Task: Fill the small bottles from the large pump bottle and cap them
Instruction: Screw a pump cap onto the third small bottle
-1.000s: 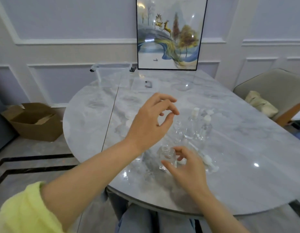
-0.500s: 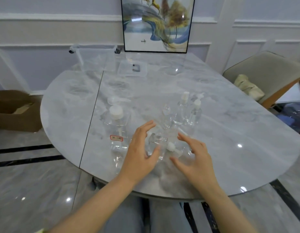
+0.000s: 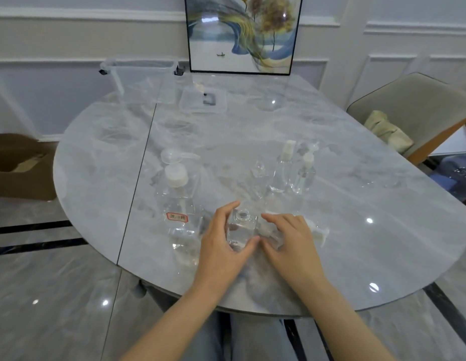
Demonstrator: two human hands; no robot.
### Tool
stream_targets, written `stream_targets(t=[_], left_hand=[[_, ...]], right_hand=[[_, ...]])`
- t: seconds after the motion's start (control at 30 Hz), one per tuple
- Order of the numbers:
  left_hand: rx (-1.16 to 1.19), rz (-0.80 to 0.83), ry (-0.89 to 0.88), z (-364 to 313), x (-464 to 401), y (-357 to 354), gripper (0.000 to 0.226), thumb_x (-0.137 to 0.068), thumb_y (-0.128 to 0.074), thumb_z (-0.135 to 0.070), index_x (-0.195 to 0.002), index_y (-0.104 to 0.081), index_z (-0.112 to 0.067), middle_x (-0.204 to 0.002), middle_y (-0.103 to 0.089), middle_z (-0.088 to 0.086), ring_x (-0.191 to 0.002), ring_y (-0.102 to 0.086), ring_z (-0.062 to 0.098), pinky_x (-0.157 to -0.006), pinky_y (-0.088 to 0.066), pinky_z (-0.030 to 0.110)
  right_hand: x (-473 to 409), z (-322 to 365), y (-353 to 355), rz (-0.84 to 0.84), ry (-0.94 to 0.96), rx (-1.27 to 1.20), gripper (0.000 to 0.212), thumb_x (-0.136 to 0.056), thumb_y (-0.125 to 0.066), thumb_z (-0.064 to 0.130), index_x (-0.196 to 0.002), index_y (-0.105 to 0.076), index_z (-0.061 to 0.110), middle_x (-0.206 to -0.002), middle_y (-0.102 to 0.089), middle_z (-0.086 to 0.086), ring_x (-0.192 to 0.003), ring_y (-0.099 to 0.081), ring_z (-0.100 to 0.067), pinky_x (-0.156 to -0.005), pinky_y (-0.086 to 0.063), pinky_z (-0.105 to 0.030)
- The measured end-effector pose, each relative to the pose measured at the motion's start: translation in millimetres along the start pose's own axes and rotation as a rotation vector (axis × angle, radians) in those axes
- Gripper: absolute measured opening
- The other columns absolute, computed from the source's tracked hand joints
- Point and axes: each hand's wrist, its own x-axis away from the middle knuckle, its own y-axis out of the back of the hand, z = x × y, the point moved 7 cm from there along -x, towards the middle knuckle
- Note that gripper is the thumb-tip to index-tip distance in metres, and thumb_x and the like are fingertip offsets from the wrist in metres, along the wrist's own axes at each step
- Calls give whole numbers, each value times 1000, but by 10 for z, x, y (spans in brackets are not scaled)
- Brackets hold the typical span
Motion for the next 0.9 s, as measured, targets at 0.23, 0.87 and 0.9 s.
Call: stream_targets(t=[0.23,0.87,0.9], left_hand=[[70,-41,102,64,20,44,76,-74,-90,-16,-138,-52,-32,-128,-58,-20,-110,-60,-5,-90,-44,7],[117,-96,167,148,-2,119,51,-75,-88,-7,-108,-59,-35,-113,-67,-16,-98,-68,-1,-82,-52,16],[115,-98,166,156,-2,116,50,-76,-88,-8,-108,-59,-35,-112,-68,-16,-100,-68,1,-84,-53,19]], right_hand=[[-120,-7,-73,3,-30,44,39,-81,-79,13,-118,-72,21,-103,-67,9,-97,-56,-16,-90,-48,-32],[-131,132,364,-97,-521,-898,22,-81,-84,15,-98,-79,28,-100,-75,9,-86,-66,2,-84,-49,-21],[-129,134,349,-85,-541,-964,24,-82,-83,11,-100,-79,26,-95,-75,7,-80,-66,-1,-85,-50,-24]])
